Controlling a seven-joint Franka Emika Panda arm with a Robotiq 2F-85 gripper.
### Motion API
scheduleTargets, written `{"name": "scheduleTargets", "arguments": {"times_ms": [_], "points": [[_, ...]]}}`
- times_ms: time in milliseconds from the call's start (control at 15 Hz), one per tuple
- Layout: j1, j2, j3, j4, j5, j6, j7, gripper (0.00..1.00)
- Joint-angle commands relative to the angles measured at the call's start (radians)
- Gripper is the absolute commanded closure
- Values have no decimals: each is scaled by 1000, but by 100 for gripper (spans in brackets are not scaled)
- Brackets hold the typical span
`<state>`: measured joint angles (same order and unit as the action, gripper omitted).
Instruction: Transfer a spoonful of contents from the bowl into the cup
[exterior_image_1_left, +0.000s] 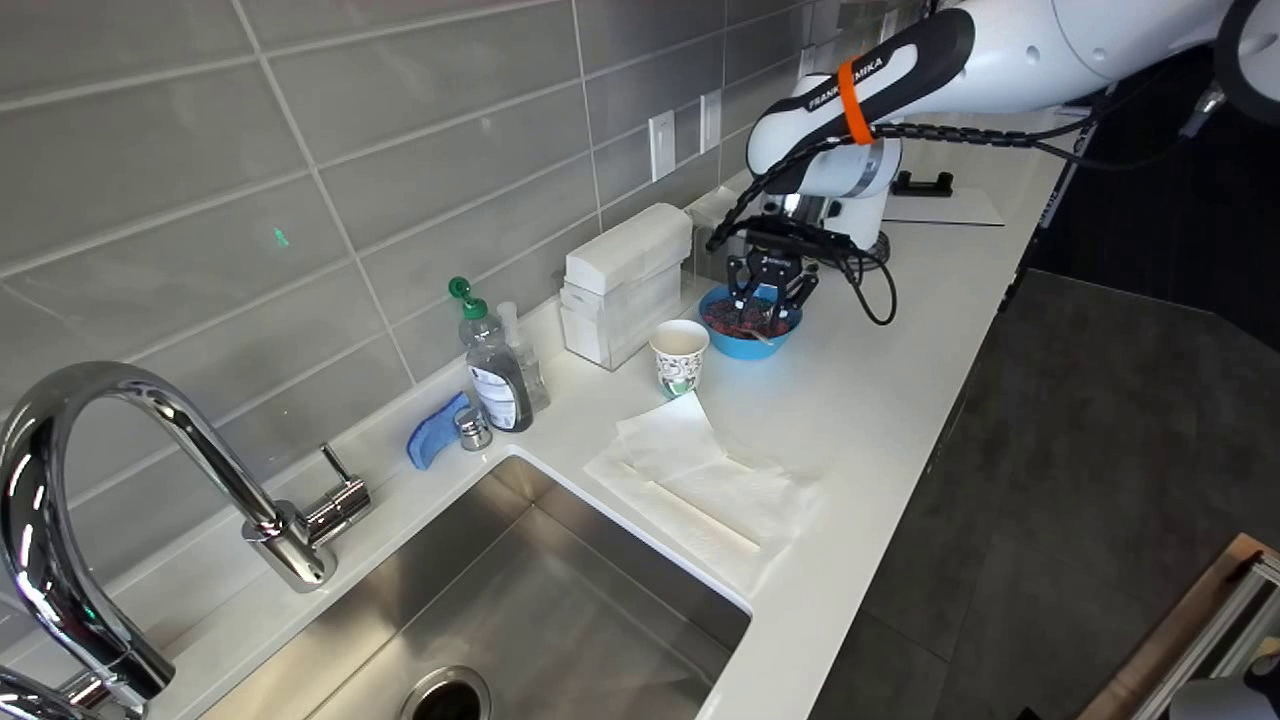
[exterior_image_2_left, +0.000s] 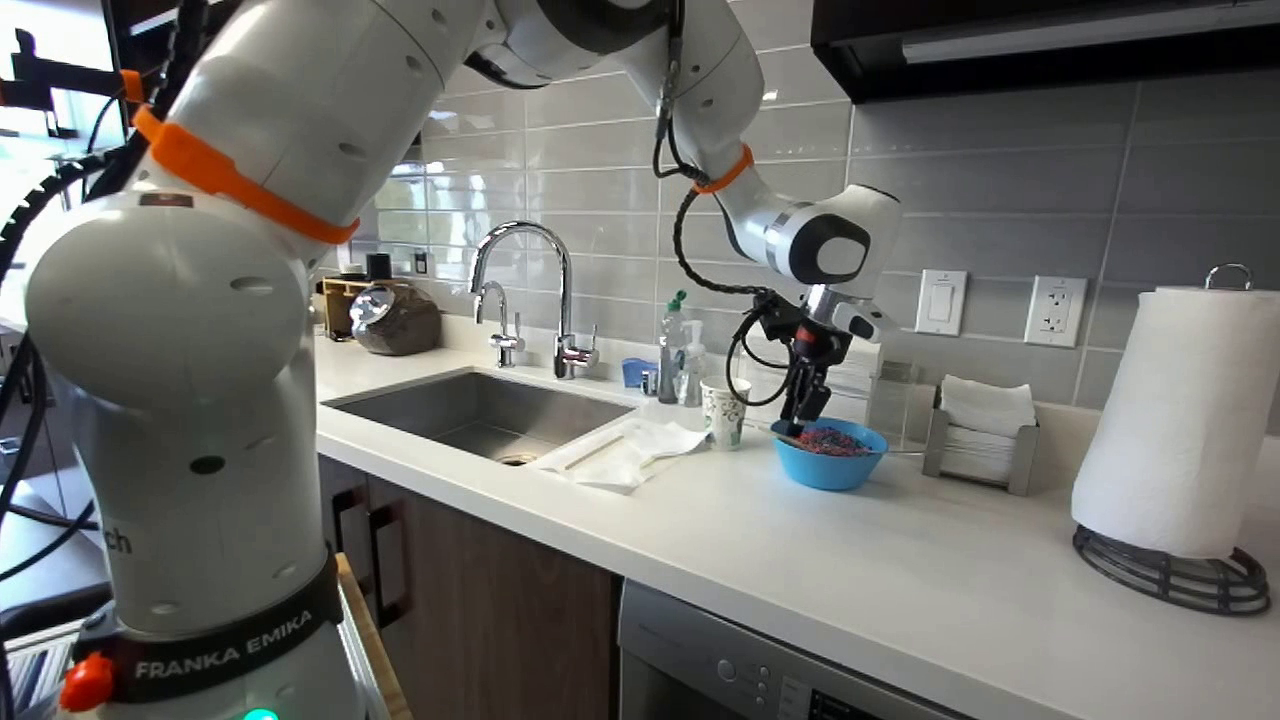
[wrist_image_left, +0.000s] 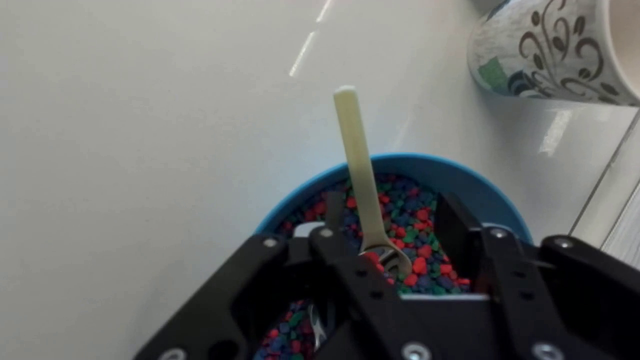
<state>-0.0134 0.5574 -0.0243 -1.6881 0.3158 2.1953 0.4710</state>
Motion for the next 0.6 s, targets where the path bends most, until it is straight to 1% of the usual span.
{"name": "scheduleTargets", "arguments": {"times_ms": [0, 67, 133, 200, 267, 333, 400, 533], "points": [[12, 53, -16, 49, -16, 16, 5, 41], [12, 61, -18, 54, -17, 15, 5, 44], [14, 68, -20, 58, -19, 20, 9, 39], [12, 75, -18, 64, -16, 17, 7, 43], [13, 82, -18, 68, -14, 17, 7, 51], [13, 87, -17, 70, -14, 18, 7, 49], [14, 91, -17, 72, -14, 16, 9, 53], [14, 98, -17, 77, -12, 14, 9, 53]]}}
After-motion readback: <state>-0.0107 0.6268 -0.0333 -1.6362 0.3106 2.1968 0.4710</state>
